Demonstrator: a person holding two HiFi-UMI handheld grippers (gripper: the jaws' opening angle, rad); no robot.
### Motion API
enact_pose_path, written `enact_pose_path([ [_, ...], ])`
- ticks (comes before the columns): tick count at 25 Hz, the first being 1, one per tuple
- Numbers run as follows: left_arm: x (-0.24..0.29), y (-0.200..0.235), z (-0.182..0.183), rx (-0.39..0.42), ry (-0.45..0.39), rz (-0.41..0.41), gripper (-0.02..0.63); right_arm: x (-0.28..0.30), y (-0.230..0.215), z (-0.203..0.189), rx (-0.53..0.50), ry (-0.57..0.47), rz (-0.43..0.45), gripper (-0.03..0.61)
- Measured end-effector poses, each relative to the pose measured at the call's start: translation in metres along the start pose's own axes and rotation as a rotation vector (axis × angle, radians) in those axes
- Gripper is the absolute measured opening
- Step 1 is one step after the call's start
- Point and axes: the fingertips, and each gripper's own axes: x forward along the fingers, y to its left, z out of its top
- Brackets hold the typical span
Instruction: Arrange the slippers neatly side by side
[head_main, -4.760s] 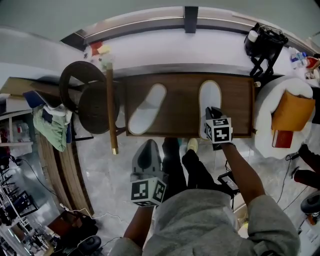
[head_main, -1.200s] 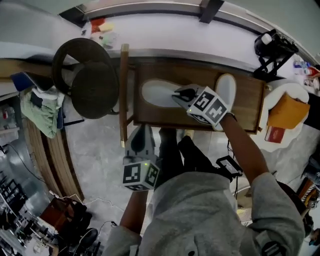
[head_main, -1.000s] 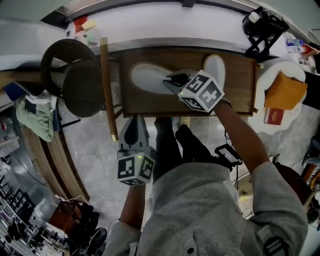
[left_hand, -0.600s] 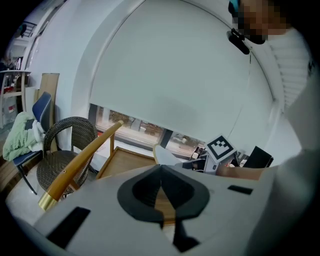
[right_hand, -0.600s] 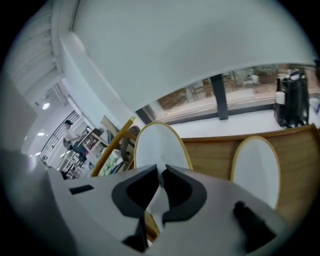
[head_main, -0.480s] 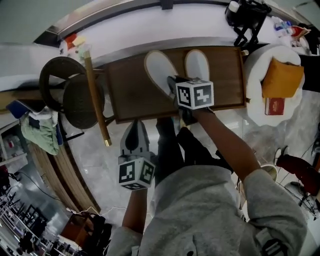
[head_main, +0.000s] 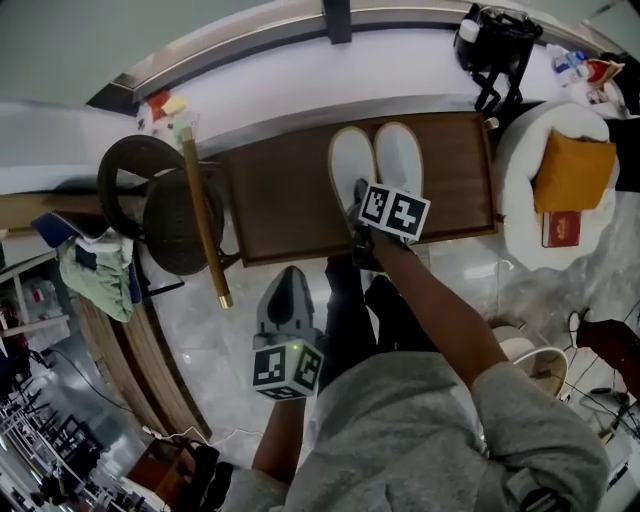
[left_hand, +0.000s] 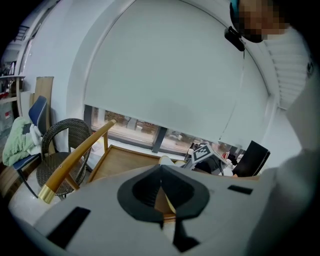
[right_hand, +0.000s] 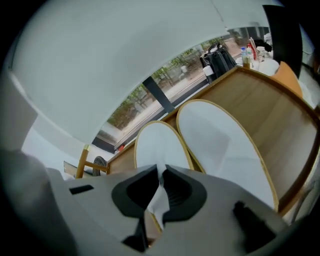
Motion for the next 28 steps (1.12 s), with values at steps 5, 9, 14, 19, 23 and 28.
enact_pose_path([
  [5, -0.001, 0.003, 0.003, 0.008, 0.000, 0.015, 0.014, 0.009, -0.004, -0.002, 0.067, -0.016, -0.054, 0.041],
  [9, -0.002, 0.008, 0.005, 0.008, -0.001, 0.025, 0.014, 0.013, -0.004, -0.004, 0.125, -0.026, -0.078, 0.041],
  [14, -0.001, 0.014, 0.005, 0.003, 0.004, 0.027, 0.014, 0.014, -0.004, -0.009, 0.183, -0.024, -0.102, 0.041],
  [19, 0.004, 0.015, 0.010, -0.002, 0.005, 0.021, 0.014, 0.020, -0.005, -0.009, 0.184, -0.009, -0.103, 0.041],
  [23, 0.007, 0.014, 0.015, 0.003, -0.003, 0.013, 0.014, 0.026, -0.002, -0.006, 0.150, 0.006, -0.062, 0.043],
  [28, 0.006, 0.012, 0.018, 0.011, -0.008, 0.000, 0.014, 0.018, 0.004, -0.002, 0.133, 0.008, -0.001, 0.143],
])
